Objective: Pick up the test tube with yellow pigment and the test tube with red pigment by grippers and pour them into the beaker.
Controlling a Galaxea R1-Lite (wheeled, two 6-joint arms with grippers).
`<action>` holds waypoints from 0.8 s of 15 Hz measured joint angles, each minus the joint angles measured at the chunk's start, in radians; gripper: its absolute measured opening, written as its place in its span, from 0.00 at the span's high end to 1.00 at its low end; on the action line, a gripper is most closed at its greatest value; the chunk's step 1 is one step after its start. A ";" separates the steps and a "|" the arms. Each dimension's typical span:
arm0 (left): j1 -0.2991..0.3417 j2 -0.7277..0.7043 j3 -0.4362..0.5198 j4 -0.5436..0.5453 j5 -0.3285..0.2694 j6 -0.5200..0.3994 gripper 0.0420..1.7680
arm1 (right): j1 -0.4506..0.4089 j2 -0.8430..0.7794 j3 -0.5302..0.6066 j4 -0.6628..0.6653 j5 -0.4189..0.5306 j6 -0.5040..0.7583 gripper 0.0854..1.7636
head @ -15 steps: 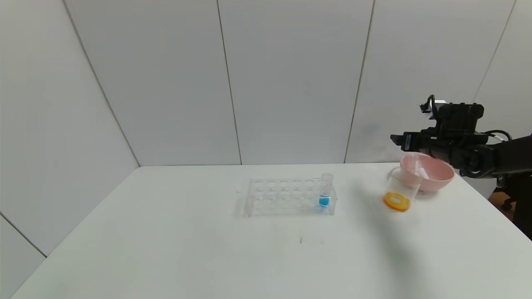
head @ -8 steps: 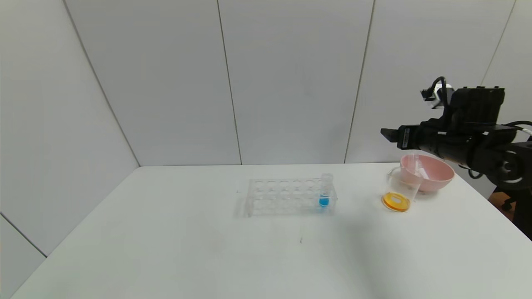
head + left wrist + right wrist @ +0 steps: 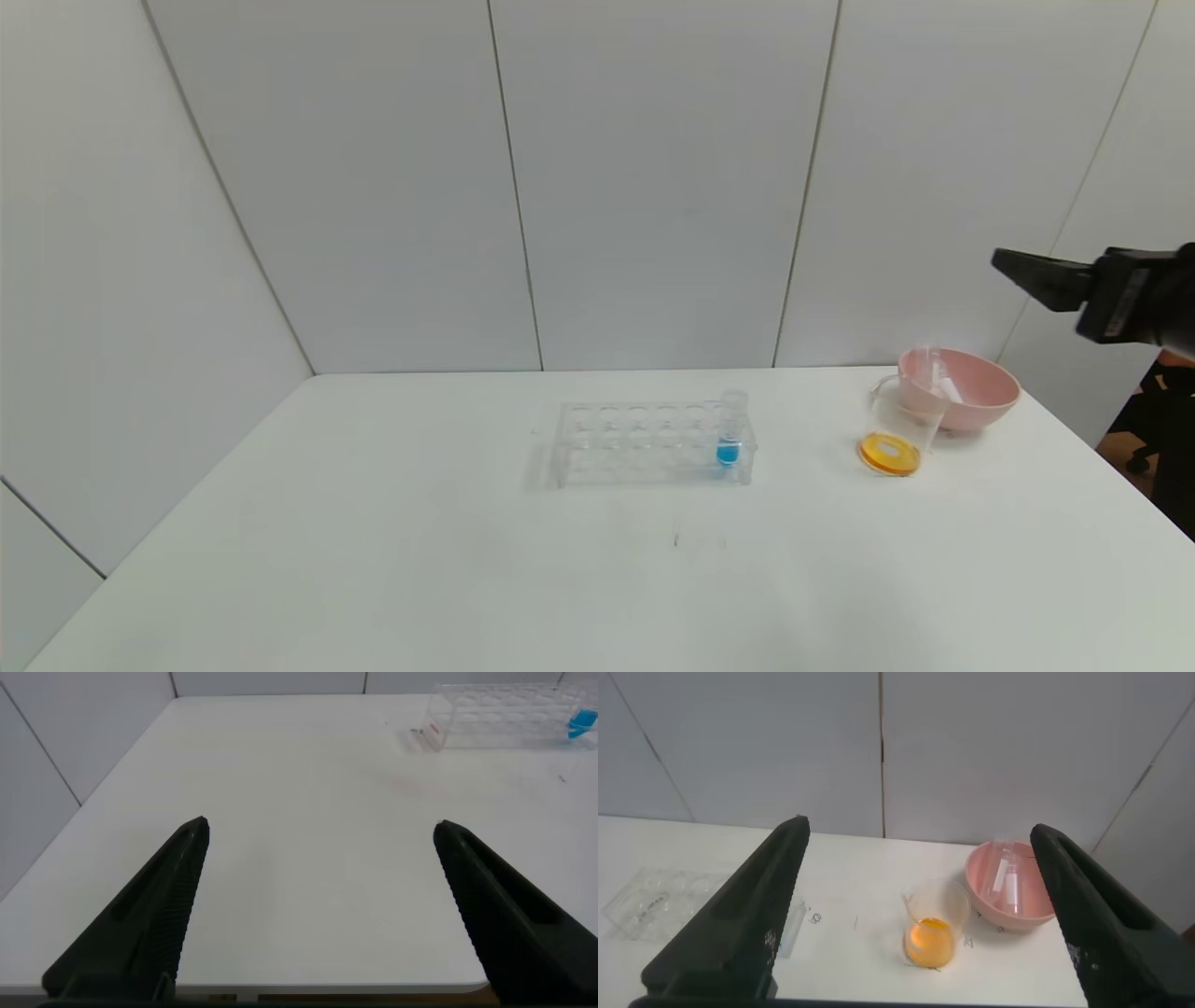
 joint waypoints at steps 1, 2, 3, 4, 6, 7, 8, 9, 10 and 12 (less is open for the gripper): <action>0.000 0.000 0.000 0.000 0.000 0.000 0.03 | 0.000 -0.072 0.035 0.011 -0.003 -0.017 0.04; 0.000 0.000 0.000 0.000 0.000 0.000 0.03 | -0.003 -0.145 0.065 0.028 -0.009 -0.038 0.04; 0.000 0.000 0.000 0.000 0.000 0.000 0.03 | -0.006 -0.226 0.092 0.064 -0.020 -0.058 0.04; 0.000 0.000 0.000 0.000 0.000 0.000 0.03 | -0.008 -0.299 0.110 0.111 -0.031 -0.073 0.04; 0.000 0.000 0.000 0.000 0.000 0.000 0.03 | -0.011 -0.449 0.133 0.218 -0.051 -0.091 0.04; 0.000 0.000 0.000 0.000 0.000 0.000 0.03 | -0.013 -0.517 0.139 0.268 -0.061 -0.095 0.04; 0.000 0.000 0.000 0.000 0.000 0.000 0.03 | -0.019 -0.583 0.144 0.325 -0.081 -0.103 0.04; 0.000 0.000 0.000 0.000 0.000 0.000 0.03 | -0.031 -0.651 0.147 0.380 -0.103 -0.120 0.04; 0.000 0.000 0.000 0.000 0.000 0.000 0.03 | -0.042 -0.714 0.150 0.423 -0.114 -0.136 0.04; 0.000 0.000 0.000 0.000 0.000 0.000 0.03 | -0.057 -0.834 0.161 0.489 -0.116 -0.153 0.04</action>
